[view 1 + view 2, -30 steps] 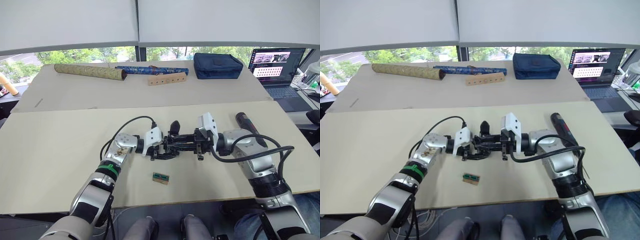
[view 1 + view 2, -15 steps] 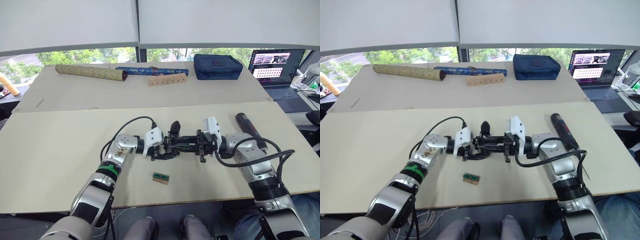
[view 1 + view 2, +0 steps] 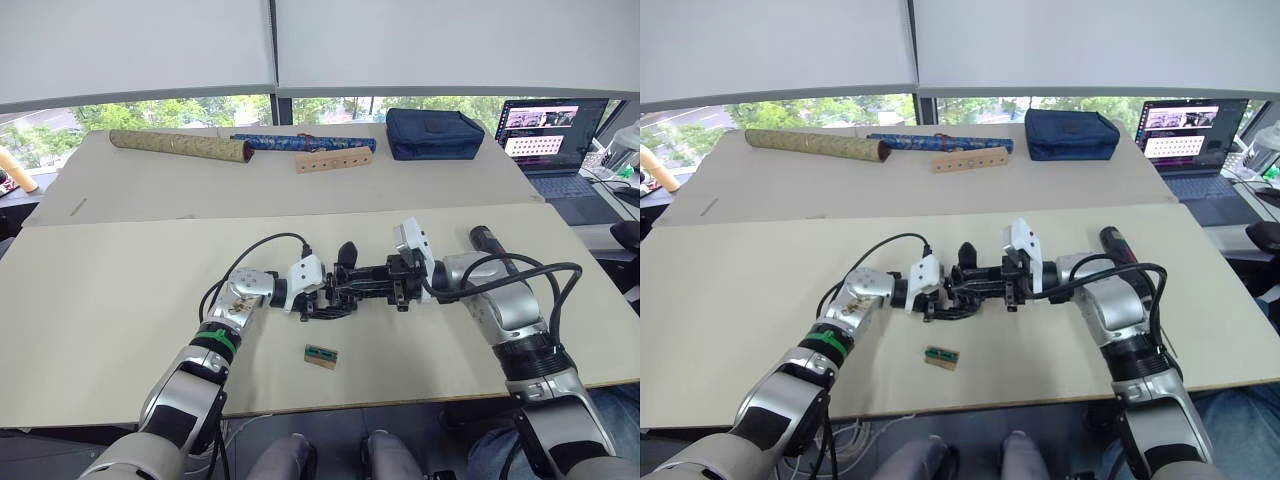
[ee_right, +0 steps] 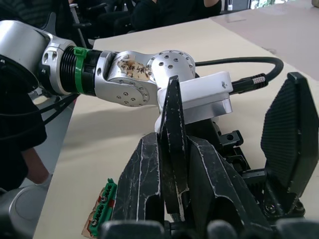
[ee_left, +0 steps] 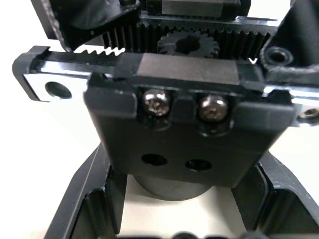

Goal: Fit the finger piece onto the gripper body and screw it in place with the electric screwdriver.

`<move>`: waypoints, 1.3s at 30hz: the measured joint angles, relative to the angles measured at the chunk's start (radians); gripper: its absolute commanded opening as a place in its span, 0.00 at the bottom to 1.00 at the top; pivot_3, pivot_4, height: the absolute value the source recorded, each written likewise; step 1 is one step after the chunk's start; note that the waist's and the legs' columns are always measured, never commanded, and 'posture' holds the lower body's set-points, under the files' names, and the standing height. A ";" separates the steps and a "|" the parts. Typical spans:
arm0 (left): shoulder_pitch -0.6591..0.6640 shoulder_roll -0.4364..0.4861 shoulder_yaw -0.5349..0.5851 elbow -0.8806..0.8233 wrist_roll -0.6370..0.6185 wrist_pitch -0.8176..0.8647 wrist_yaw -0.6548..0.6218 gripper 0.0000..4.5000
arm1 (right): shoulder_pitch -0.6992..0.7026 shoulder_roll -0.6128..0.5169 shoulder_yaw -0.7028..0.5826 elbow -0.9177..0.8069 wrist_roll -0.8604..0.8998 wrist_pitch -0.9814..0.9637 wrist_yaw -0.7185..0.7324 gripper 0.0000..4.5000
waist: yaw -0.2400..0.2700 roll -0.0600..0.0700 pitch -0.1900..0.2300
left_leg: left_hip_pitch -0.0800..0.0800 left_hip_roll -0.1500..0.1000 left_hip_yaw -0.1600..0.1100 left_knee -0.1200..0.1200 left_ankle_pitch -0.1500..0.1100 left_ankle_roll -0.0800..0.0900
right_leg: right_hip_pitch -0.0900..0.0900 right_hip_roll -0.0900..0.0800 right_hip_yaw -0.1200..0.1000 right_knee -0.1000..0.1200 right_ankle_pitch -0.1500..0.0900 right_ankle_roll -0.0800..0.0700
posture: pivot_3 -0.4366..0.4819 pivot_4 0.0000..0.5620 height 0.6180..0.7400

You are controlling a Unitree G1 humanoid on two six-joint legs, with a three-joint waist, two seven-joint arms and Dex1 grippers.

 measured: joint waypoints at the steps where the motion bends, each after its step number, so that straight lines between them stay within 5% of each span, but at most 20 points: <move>1: 0.000 0.000 0.000 0.000 0.000 0.000 0.000 0.51 | 0.007 0.000 0.000 0.000 0.000 -0.017 0.000 0.07 | 0.000 0.000 0.000 | 0.000 0.000 0.000 0.000 0.000 0.000 | 0.000 0.000 0.000 0.000 0.000 0.000 | 0.48 0.27 1.00; 39: -0.011 -0.007 0.000 0.038 0.003 -0.011 0.011 0.51 | 0.022 0.006 0.001 0.026 -0.015 -0.086 0.001 0.07 | 0.002 -0.001 -0.004 | 0.004 0.000 0.000 -0.001 0.000 0.000 | 0.003 0.000 0.000 -0.001 0.000 0.000 | 0.48 0.27 1.00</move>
